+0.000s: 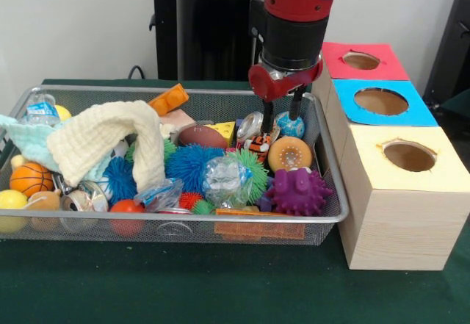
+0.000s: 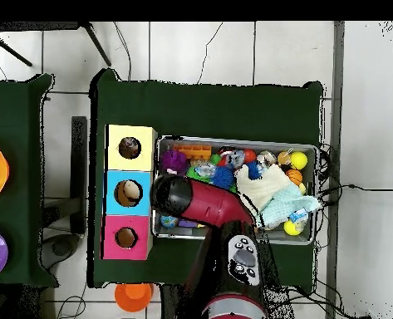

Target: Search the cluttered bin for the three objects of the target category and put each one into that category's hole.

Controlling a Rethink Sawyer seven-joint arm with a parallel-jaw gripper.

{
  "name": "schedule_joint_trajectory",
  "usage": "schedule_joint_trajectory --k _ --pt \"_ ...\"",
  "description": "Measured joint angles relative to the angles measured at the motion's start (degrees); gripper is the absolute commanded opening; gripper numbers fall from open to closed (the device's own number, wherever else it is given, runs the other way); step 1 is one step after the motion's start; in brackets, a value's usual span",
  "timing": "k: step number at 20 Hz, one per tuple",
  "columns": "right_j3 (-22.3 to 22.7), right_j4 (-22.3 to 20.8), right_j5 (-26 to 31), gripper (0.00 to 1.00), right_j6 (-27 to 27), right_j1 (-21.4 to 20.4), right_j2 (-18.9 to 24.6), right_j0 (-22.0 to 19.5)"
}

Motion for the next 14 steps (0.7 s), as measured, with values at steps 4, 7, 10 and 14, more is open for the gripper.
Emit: schedule_joint_trajectory --k 4,7,10,14 --pt "1.08 0.01 -1.81 1.0 0.0 1.17 0.7 -0.87" --pt "1.58 0.01 -2.62 1.0 0.0 1.95 0.74 -1.01" --pt "2.1 0.02 -3.25 1.0 0.0 2.79 0.74 -1.01" --pt "2.41 0.03 -3.39 1.0 0.0 4.27 0.77 -1.02"
